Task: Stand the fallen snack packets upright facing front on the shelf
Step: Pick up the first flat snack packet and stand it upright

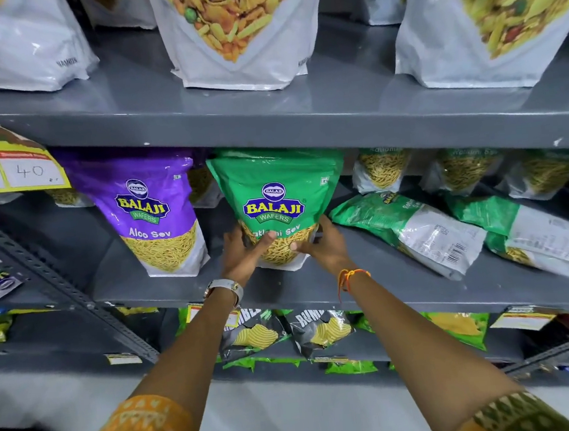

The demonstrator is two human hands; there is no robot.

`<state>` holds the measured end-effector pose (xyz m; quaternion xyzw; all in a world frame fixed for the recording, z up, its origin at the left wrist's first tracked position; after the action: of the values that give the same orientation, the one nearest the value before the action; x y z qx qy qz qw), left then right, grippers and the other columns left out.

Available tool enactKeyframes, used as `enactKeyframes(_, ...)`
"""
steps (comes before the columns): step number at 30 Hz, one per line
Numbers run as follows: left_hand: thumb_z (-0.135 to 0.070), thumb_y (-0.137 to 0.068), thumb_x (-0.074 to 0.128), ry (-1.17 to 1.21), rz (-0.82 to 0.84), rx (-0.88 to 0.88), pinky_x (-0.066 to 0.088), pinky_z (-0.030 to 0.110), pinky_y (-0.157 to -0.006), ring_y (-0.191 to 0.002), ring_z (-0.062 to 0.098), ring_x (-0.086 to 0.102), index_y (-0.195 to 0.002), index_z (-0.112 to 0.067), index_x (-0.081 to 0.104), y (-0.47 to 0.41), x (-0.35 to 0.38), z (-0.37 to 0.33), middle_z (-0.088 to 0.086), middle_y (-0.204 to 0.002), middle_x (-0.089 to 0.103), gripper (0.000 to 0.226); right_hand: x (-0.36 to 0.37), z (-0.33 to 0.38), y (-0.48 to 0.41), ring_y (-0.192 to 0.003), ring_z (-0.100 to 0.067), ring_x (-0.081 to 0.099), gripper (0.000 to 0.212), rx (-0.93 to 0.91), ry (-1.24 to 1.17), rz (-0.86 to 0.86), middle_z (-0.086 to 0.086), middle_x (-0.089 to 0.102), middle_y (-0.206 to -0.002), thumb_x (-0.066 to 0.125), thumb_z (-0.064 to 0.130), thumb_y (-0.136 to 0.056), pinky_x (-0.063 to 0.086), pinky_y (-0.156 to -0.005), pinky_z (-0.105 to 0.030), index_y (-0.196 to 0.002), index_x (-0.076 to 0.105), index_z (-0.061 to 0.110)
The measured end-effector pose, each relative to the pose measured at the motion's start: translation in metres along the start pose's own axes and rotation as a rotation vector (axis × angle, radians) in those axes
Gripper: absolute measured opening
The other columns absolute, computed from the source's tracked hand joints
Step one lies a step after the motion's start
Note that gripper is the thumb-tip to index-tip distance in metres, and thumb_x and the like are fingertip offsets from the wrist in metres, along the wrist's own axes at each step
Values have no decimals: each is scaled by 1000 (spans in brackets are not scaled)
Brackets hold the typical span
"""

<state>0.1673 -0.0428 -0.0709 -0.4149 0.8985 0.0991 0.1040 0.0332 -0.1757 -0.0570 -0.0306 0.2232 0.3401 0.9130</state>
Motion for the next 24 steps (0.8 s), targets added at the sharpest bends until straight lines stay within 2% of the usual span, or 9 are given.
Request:
enactKeyframes(3,-75,-48,67,-70,-25,-22,47,46,-95,-113,24,53,-113,-20,47,-3,-4,5,8,-121,53,87,-4,0,0,-116,-34,55,71,38,3,-19,-18,58,-128,81,17,-67,49,-94,-41,-124,42,1)
enactKeyframes(5,-72,-46,66,-59,-31,-22,46,41,-91,-109,24,51,-109,-17,45,-4,-4,4,10,-119,50,86,-5,0,1,-113,-34,58,63,45,5,-27,-19,60,-124,79,12,-69,49,-91,-41,-120,44,0)
enactKeyframes(9,-62,-49,70,19,-63,17,44,35,-84,-108,25,52,-111,-11,47,-7,0,2,13,-120,51,83,-2,4,4,-117,-35,54,64,40,4,-31,-20,56,-129,77,12,-72,47,-97,-46,-125,42,0)
enactKeyframes(12,-61,-51,70,46,-87,59,46,37,-87,-110,26,52,-114,-10,50,-8,3,2,12,-118,54,83,-3,6,5,-118,-34,54,60,29,22,6,-19,56,-130,75,15,-74,46,-93,-38,-123,42,0)
enactKeyframes(14,-53,-57,74,60,-120,93,42,28,-86,-109,21,50,-118,-9,50,-4,5,-3,9,-118,52,79,-9,7,5,-118,-32,54,64,7,91,57,-17,56,-130,76,21,-74,44,-89,-32,-125,42,2)
enactKeyframes(17,-58,-61,70,196,-444,48,41,31,-93,-108,19,47,-125,-7,44,22,-1,7,14,-124,46,85,-42,5,2,-118,-28,54,68,-16,196,64,-14,57,-131,77,26,-72,42,-90,-26,-128,45,6)
enactKeyframes(19,-58,-64,62,240,-670,72,41,35,-86,-96,23,46,-111,-4,48,58,9,8,15,-105,47,73,-85,1,-2,-116,-28,57,58,-24,232,-30,-16,61,-127,75,26,-75,42,-90,-24,-124,52,5)
enactKeyframes(21,-52,-69,59,187,-615,158,39,33,-76,-83,23,45,-94,-5,50,83,44,-7,7,-90,45,54,-132,-7,-8,-112,-29,60,47,-18,312,-143,-17,64,-121,71,27,-78,43,-91,-26,-117,59,4)
enactKeyframes(24,-45,-78,59,172,-368,191,37,30,-67,-68,16,42,-77,-12,46,87,119,-37,-2,-74,43,35,-200,-31,-17,-106,-37,62,33,9,456,-223,-23,67,-114,63,23,-84,47,-90,-36,-111,64,3)
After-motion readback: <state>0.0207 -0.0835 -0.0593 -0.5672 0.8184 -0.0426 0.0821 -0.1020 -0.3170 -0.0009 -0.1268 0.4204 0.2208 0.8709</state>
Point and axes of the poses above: each hand's wrist, its own y-axis away from the middle knuckle, its own x-axis out of the palm, z = x × y, the point moved 7 cm from there along -y, towards the middle knuckle
